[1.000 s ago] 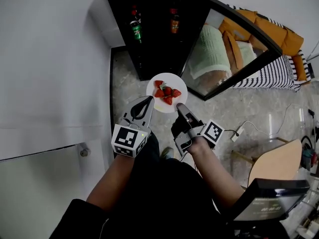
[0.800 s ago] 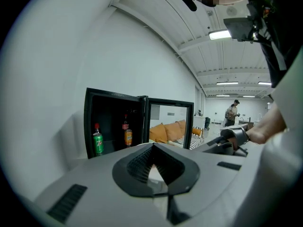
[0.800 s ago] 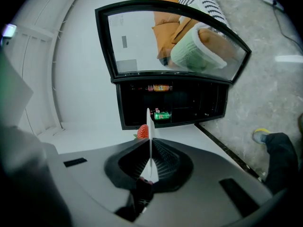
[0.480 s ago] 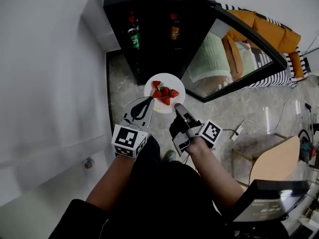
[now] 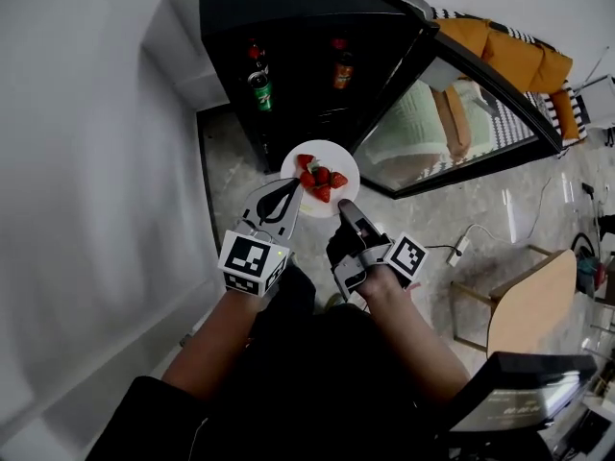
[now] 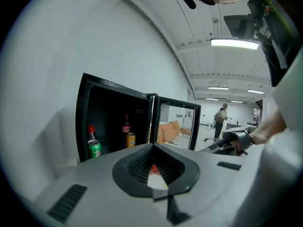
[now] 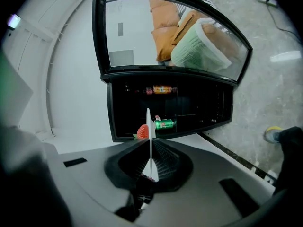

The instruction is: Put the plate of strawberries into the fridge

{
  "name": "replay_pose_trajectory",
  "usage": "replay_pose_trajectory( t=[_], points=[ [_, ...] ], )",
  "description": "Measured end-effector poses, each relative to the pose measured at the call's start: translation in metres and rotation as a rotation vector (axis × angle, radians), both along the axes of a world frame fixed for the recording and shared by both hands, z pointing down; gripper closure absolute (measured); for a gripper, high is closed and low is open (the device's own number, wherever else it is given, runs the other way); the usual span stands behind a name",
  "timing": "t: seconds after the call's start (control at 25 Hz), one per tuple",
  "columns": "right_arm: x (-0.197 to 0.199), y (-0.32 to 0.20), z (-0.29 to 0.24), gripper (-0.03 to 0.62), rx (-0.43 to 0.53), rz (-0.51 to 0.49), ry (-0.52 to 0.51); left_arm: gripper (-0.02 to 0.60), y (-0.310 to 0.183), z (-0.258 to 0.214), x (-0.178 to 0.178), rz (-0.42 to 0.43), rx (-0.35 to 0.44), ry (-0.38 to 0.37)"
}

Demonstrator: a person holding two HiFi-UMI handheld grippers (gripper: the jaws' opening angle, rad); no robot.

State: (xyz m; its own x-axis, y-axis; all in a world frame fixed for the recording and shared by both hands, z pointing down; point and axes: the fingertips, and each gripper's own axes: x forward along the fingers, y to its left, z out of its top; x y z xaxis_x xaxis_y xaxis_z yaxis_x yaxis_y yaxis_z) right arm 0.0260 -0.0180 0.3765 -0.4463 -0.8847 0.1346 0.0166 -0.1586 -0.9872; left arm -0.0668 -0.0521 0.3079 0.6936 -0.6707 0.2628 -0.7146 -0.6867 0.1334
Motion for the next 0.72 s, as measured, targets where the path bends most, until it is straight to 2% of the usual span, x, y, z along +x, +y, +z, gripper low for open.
replay_pose_trajectory(
  t=[0.28,0.72],
  points=[
    [-0.016,-0.023,0.003,0.576,-0.008,0.045,0.003,0.595,-0.027,0.004,-0.011,0.037,0.009,0.011],
    [-0.018,-0.038,0.018,0.576,-0.004,0.046,-0.005,0.595,-0.039,0.017,-0.016,0.015,0.01,0.005]
  ],
)
